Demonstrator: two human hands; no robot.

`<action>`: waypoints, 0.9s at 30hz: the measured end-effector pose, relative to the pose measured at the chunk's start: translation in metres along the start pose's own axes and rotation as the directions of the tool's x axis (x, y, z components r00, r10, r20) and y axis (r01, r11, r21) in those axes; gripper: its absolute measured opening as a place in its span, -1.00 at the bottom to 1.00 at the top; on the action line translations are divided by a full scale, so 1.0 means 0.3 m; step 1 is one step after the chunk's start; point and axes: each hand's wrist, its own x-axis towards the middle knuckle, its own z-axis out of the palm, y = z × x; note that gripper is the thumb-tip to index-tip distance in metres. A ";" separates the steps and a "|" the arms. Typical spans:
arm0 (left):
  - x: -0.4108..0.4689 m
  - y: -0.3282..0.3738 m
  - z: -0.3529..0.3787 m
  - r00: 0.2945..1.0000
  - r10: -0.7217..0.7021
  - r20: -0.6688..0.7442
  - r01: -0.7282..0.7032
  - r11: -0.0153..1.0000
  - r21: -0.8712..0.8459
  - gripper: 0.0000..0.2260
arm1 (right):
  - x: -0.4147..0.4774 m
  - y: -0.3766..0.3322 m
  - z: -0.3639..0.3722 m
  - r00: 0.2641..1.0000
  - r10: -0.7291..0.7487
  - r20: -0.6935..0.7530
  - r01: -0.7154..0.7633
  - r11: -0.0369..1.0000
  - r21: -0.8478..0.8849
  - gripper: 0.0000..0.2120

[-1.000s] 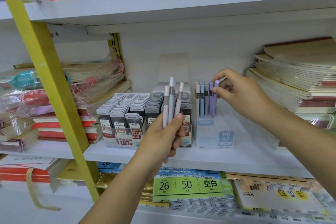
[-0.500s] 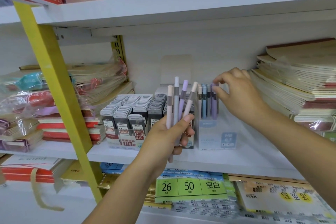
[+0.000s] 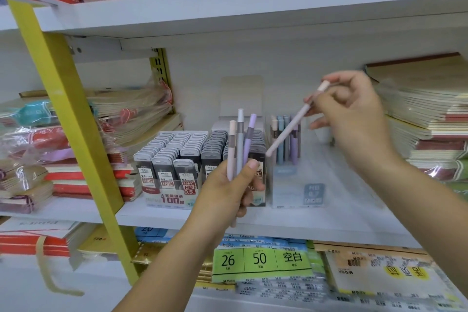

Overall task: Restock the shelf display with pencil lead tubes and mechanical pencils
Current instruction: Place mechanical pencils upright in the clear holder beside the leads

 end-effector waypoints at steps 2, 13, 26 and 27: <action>-0.001 -0.002 -0.018 1.000 0.004 -0.017 -0.004 1.000 -0.018 -0.54 | 0.019 0.020 -0.013 0.994 -0.096 0.049 0.102 0.983 -0.155 -0.74; -0.005 -0.006 -0.044 1.000 -0.007 -0.003 0.007 0.999 -0.049 -0.77 | 0.005 0.125 0.012 0.932 -0.067 0.356 0.265 0.797 -0.543 -0.73; -0.016 -0.006 -0.049 0.999 -0.014 -0.035 0.014 1.000 -0.003 -0.78 | 0.018 0.155 0.053 0.939 -0.086 0.332 0.286 0.732 -0.618 -0.70; -0.016 -0.005 -0.048 0.999 -0.014 -0.035 0.014 1.000 -0.005 -0.78 | 0.020 0.158 0.057 0.940 -0.089 0.330 0.292 0.712 -0.639 -0.69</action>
